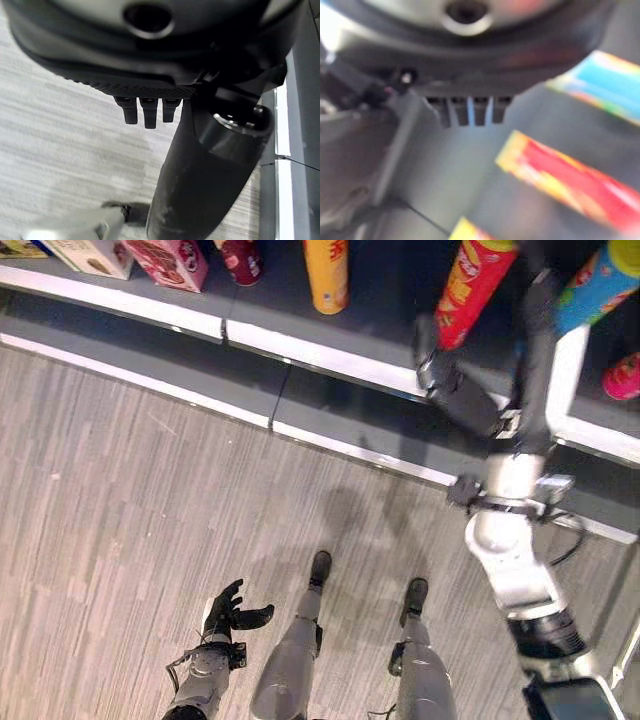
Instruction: Put the goods on the table back onto the shelves and tidy them up.
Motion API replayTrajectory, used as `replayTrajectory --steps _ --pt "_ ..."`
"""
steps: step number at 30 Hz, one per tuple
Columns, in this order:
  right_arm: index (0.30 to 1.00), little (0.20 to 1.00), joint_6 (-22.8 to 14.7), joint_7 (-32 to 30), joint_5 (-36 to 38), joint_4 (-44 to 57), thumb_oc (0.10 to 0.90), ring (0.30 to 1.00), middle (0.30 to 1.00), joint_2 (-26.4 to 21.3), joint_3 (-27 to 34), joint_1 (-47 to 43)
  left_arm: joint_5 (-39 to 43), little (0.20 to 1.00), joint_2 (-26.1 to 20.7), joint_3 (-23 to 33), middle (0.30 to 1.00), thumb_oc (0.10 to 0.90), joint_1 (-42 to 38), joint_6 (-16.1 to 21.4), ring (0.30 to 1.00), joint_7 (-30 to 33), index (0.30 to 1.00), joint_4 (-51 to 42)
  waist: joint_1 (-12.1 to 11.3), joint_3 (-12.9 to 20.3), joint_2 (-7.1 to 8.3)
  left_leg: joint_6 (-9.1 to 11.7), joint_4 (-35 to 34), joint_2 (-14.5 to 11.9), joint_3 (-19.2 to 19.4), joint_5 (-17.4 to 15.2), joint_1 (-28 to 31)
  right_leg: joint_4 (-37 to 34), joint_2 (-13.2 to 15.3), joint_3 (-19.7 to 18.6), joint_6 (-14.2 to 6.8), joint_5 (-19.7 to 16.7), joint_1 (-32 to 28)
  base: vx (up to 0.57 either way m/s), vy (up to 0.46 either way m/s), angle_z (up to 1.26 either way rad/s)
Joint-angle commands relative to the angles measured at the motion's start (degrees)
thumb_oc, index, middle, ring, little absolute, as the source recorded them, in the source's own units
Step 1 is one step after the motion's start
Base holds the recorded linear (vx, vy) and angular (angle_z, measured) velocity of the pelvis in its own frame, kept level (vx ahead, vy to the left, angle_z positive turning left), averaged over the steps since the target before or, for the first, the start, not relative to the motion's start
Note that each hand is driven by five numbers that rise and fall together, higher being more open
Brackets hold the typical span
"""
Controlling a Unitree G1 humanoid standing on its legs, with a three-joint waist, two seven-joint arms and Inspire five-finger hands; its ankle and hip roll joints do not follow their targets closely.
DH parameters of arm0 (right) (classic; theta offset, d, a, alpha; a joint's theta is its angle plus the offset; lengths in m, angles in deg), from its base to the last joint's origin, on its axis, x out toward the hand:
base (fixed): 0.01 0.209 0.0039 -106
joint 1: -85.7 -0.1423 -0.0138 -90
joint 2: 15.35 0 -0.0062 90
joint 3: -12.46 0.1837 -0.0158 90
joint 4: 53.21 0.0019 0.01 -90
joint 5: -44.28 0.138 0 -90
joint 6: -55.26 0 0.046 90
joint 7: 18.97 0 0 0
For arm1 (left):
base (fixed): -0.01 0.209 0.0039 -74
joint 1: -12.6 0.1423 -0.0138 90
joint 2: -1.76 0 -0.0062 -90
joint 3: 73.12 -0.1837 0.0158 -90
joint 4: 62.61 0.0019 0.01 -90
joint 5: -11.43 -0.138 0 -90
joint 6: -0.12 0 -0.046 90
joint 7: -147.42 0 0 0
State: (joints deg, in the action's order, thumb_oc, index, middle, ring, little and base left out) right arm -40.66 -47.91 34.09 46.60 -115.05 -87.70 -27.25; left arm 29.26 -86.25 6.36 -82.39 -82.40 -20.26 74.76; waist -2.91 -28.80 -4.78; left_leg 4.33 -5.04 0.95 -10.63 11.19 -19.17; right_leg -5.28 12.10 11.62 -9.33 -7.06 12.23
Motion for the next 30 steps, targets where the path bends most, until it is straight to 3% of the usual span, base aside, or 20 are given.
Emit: replayTrajectory --steps 1,7,15,30 --pt "0.9 0.9 -9.18 3.75 2.63 7.88 0.8 0.9 0.9 -3.15 0.73 -4.03 -1.54 0.9 -1.7 2.38 0.9 0.8 3.75 0.37 0.9 2.74 0.9 4.66 -0.22 3.59 1.65 0.93 0.04 -1.68 3.74 -8.1 3.07 4.31 1.77 -1.67 -2.31 5.75 0.2 0.0 0.003 -0.13" --pt "0.9 0.9 -8.36 5.95 3.62 3.43 0.8 0.9 0.9 -2.33 -3.13 -2.1 -1.56 0.9 -1.44 2.89 0.9 0.8 4.69 0.69 0.9 2.97 0.9 4.2 0.35 3.49 1.98 0.94 0.04 -1.96 4.34 -8.22 3.44 4.32 1.61 -1.97 -2.3 5.64 0.14 0.01 0.001 -0.06" --pt "0.9 0.9 -6.36 3.6 5.97 -7.55 0.8 0.9 0.9 -1.2 -2.82 -5.04 -1.94 0.9 -1.74 2.07 0.9 0.8 5.06 0.84 0.9 3.04 0.9 4.03 -0.27 3.34 1.86 0.94 0.04 -1.85 4.26 -8.18 3.38 4.58 1.76 -1.72 -2.3 5.73 0.09 0.0 -0.004 0.0" --pt "0.9 0.9 -3.18 -2.03 8.5 -25.17 0.8 0.9 0.9 -6.7 2.32 -13.92 -1.23 0.9 -3.24 0.88 0.9 0.8 5.47 1.39 0.9 2.23 0.9 4.08 -2.72 2.98 0.65 0.87 0.04 -1.4 2.8 -8.09 3.2 6.15 2.28 -0.4 -2.19 6.95 -0.01 0.01 -0.017 0.01"
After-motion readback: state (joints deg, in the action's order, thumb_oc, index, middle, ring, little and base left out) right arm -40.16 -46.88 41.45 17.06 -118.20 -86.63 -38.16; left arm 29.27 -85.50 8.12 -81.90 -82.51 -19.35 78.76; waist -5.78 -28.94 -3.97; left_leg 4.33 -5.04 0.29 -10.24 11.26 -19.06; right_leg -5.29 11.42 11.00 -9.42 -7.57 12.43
